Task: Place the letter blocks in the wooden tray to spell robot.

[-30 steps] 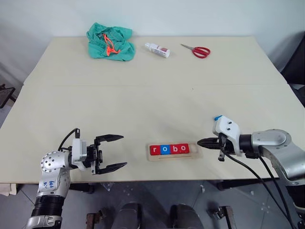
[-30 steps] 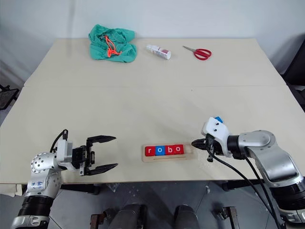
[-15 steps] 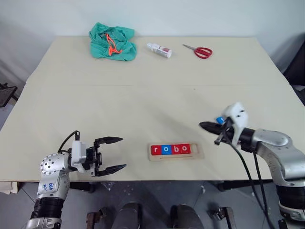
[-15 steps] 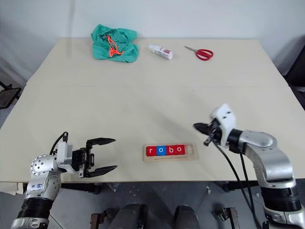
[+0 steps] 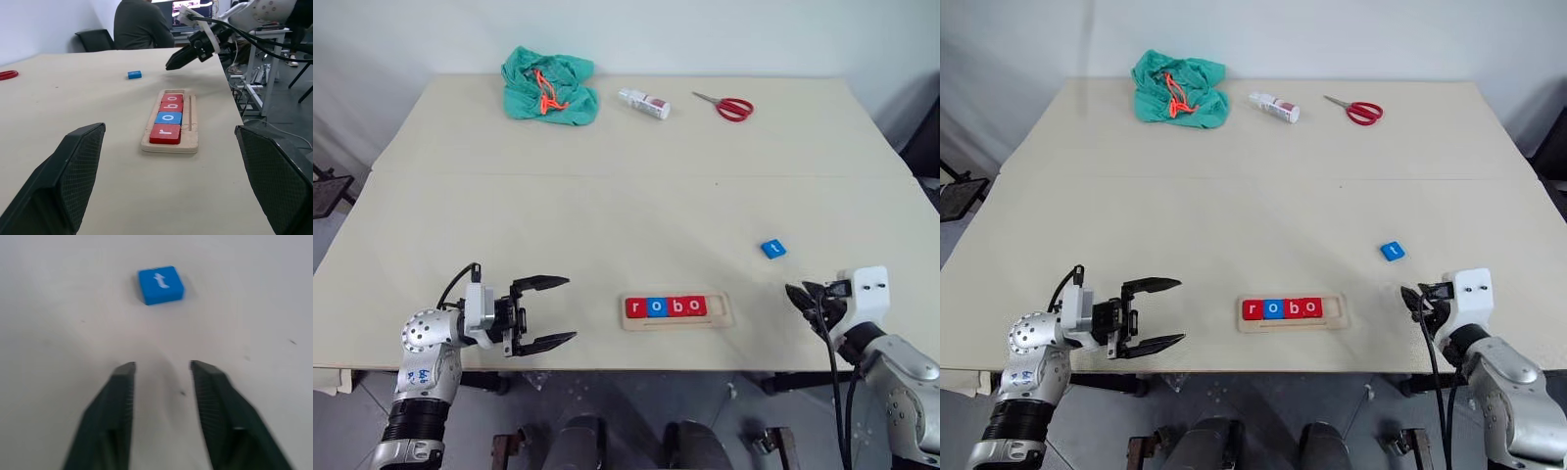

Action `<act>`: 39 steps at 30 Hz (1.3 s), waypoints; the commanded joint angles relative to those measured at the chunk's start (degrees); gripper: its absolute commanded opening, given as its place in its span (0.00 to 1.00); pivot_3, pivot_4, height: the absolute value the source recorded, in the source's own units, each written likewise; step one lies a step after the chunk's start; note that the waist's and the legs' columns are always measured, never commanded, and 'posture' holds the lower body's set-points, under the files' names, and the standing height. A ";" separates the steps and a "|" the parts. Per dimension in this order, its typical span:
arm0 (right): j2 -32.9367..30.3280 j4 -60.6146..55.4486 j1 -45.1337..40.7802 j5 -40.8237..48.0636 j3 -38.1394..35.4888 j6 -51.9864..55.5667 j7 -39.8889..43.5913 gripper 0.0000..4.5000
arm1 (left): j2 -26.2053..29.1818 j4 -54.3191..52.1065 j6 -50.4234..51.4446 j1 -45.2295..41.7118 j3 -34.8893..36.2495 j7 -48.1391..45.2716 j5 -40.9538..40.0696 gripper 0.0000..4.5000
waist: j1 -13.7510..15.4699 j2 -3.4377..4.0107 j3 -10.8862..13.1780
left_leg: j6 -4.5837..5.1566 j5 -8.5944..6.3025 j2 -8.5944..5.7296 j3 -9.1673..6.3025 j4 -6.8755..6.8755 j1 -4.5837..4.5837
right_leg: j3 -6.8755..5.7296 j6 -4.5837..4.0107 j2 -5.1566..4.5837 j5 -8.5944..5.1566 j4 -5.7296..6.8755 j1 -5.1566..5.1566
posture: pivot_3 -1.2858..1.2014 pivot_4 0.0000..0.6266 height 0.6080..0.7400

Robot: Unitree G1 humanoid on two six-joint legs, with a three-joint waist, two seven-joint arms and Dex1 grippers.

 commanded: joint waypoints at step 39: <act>-9.37 35.38 -28.23 -8.05 15.58 -12.44 10.41 0.56 | 0.65 -6.71 -0.78 6.58 2.10 2.91 -0.55 1.00 | -1.25 0.02 -0.01 | 0.00 0.00 0.03 0.00 0.00 0.00 | -0.02 0.00 -0.02 0.00 -0.01 -0.01 | 0.52 0.24 1.00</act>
